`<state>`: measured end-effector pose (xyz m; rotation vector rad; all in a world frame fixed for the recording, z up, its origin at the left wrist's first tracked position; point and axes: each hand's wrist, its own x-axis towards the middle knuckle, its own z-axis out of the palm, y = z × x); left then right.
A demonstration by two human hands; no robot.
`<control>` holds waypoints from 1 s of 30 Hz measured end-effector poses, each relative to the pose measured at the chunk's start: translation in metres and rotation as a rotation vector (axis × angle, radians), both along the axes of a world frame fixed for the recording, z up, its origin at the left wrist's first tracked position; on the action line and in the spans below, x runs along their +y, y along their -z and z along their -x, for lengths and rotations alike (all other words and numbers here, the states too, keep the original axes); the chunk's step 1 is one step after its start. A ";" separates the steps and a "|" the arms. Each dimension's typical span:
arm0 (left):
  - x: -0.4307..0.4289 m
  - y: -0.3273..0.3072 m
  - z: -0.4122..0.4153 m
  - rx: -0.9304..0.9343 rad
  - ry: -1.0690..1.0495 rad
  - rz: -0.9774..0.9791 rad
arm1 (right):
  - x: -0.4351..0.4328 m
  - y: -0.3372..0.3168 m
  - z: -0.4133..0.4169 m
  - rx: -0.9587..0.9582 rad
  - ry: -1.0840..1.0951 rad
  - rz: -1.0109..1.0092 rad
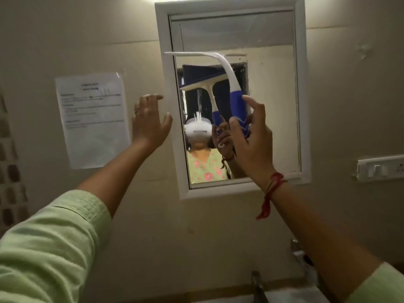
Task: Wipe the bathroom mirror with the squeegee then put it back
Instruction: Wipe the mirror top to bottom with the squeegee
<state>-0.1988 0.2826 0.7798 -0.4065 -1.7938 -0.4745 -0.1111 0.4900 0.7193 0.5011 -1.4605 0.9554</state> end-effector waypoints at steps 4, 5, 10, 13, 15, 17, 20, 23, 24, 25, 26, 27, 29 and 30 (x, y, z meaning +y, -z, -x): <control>0.002 -0.022 0.019 0.054 0.012 0.018 | -0.010 -0.035 0.027 0.045 0.088 0.021; 0.005 -0.025 0.025 0.061 0.021 0.012 | -0.013 -0.042 0.033 0.057 0.103 0.029; 0.021 -0.026 0.051 0.055 0.062 0.038 | -0.027 -0.064 0.057 0.103 0.191 0.045; 0.029 -0.027 0.062 0.079 0.101 -0.029 | -0.030 -0.073 0.066 0.116 0.239 0.060; 0.032 -0.031 0.066 0.096 0.121 -0.083 | -0.030 -0.078 0.070 0.131 0.273 0.069; 0.034 -0.034 0.068 0.121 0.130 -0.123 | -0.029 -0.085 0.072 0.135 0.301 0.079; 0.038 -0.032 0.072 0.180 0.154 -0.177 | -0.025 -0.095 0.078 0.133 0.338 0.078; 0.039 -0.029 0.075 0.233 0.178 -0.231 | -0.023 -0.102 0.083 0.159 0.360 0.081; 0.040 -0.028 0.075 0.243 0.183 -0.241 | -0.023 -0.103 0.083 0.161 0.356 0.087; 0.040 -0.028 0.074 0.251 0.186 -0.247 | -0.025 -0.103 0.083 0.159 0.346 0.090; 0.040 -0.028 0.075 0.257 0.190 -0.254 | -0.027 -0.102 0.083 0.156 0.333 0.090; 0.040 -0.028 0.075 0.261 0.197 -0.262 | -0.028 -0.099 0.084 0.152 0.323 0.088; 0.040 -0.027 0.076 0.267 0.216 -0.270 | -0.030 -0.088 0.083 0.147 0.322 0.087; 0.040 -0.026 0.075 0.269 0.221 -0.270 | -0.030 -0.078 0.082 0.144 0.324 0.090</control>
